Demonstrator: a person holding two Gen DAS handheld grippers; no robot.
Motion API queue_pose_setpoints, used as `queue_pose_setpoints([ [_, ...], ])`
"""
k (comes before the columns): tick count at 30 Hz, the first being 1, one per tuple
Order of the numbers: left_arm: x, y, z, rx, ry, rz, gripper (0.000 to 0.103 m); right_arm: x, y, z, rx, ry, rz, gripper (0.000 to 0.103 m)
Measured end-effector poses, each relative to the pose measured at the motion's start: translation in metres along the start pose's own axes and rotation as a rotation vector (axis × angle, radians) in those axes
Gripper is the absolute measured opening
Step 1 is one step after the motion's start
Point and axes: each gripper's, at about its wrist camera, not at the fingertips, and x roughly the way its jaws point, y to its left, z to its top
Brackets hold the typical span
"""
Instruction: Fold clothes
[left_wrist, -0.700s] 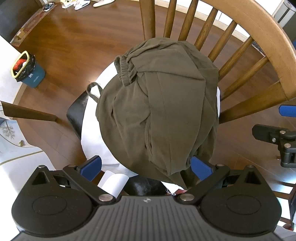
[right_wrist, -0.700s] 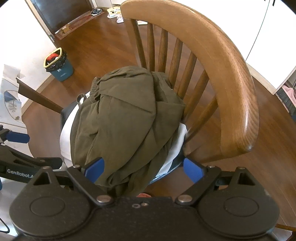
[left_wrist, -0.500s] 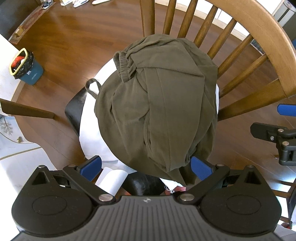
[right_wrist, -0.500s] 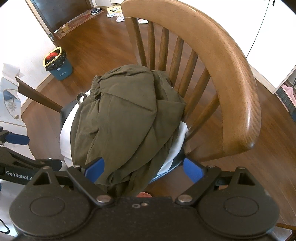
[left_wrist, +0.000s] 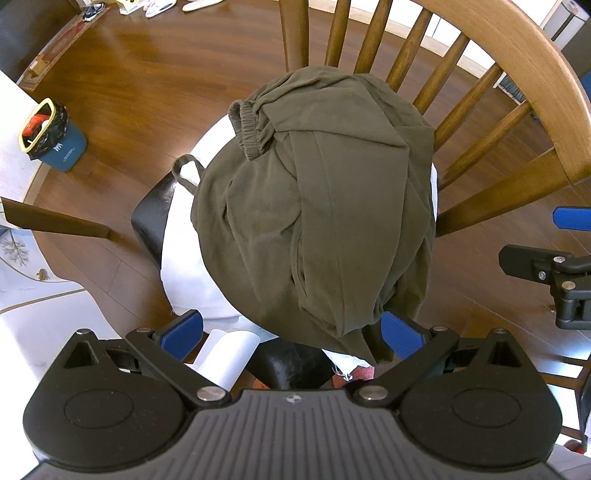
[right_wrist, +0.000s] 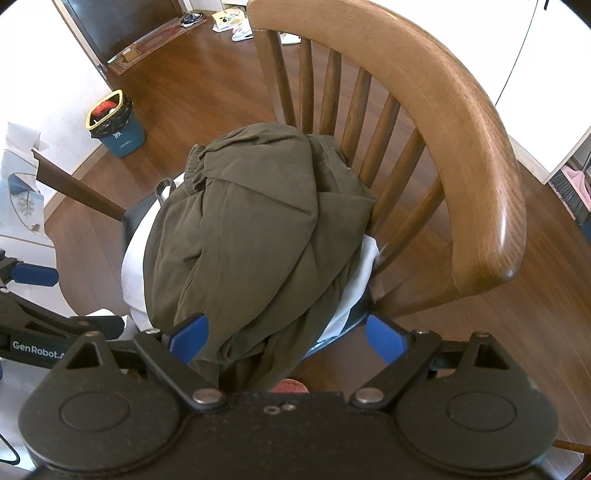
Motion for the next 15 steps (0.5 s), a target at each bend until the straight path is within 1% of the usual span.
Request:
queue_pose_setpoints([
  [3,-0.0009,0.0006,-0.0007,-0.002,-0.002,-0.003,0.103,0.0006,0.0010,-0.0018,-0.016,0.010,0.021,0.103],
  [15,-0.0017,0.0071,0.0020,-0.017,0.009,-0.015,0.103,0.0005,0.0019,-0.0060,-0.019,0.011,0.030,0.103],
])
